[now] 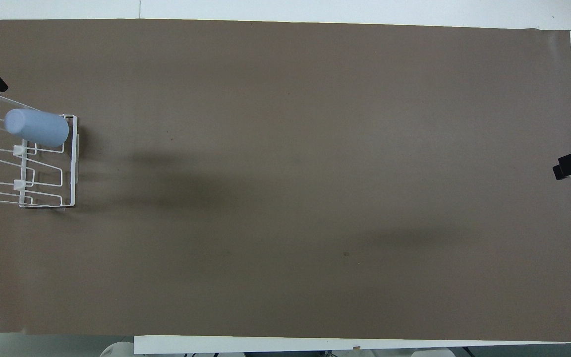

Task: Hang cup on cup holder
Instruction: 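Release the cup and withdraw the left gripper from the rack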

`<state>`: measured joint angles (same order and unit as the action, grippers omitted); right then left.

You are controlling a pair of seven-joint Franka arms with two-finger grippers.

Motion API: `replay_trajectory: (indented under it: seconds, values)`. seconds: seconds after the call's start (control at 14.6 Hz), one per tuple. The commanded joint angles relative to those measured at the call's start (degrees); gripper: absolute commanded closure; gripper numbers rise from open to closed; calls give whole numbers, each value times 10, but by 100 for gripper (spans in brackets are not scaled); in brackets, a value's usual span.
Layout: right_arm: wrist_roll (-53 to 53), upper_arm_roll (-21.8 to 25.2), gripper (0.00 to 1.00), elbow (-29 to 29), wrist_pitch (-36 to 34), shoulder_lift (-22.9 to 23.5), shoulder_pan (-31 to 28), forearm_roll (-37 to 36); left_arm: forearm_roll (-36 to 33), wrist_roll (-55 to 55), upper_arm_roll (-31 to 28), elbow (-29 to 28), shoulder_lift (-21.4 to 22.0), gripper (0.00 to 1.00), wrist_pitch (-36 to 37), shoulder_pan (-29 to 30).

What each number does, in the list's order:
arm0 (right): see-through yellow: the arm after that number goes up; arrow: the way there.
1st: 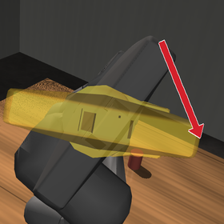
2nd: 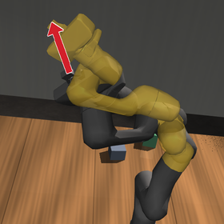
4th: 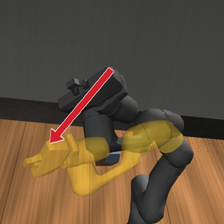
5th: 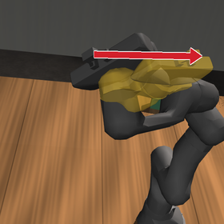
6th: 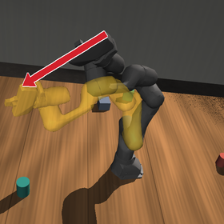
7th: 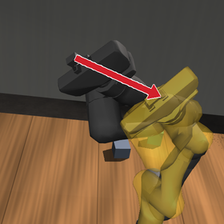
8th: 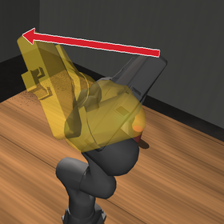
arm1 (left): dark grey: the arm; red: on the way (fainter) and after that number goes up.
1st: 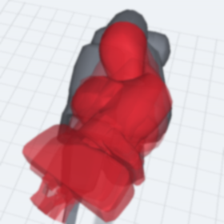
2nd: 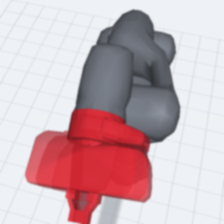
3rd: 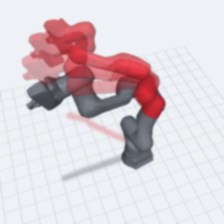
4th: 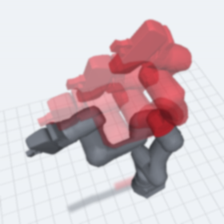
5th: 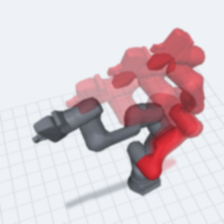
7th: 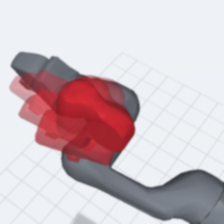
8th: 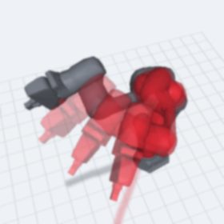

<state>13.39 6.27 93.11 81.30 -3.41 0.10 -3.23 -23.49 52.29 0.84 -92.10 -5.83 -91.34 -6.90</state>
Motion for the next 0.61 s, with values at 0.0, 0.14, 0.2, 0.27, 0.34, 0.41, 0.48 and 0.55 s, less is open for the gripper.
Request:
replay_trajectory:
  seconds: [0.0,0.14,0.2,0.27,0.34,0.41,0.48,0.55]
  values:
    - [9,0,0,15,1,-13,-2,5,69,-136,2,-26,47,0,-10,25]
    - [9,-1,0,15,1,-13,-2,5,116,-247,1,-21,59,0,-6,46]
    - [9,0,0,15,1,-13,-2,5,146,-334,1,-20,65,0,5,59]
    - [9,0,0,15,1,-13,-2,5,158,-401,1,-18,66,0,19,71]
    - [9,0,0,15,1,-13,-2,5,162,-432,1,-16,67,0,25,71]
    - [9,0,0,15,1,-13,-2,5,168,-434,2,-18,72,0,22,66]
    - [9,-1,0,15,0,-13,-2,5,173,-432,7,-16,73,0,20,62]
    - [9,-1,0,15,1,-13,-2,5,172,-432,10,-16,75,0,20,61]
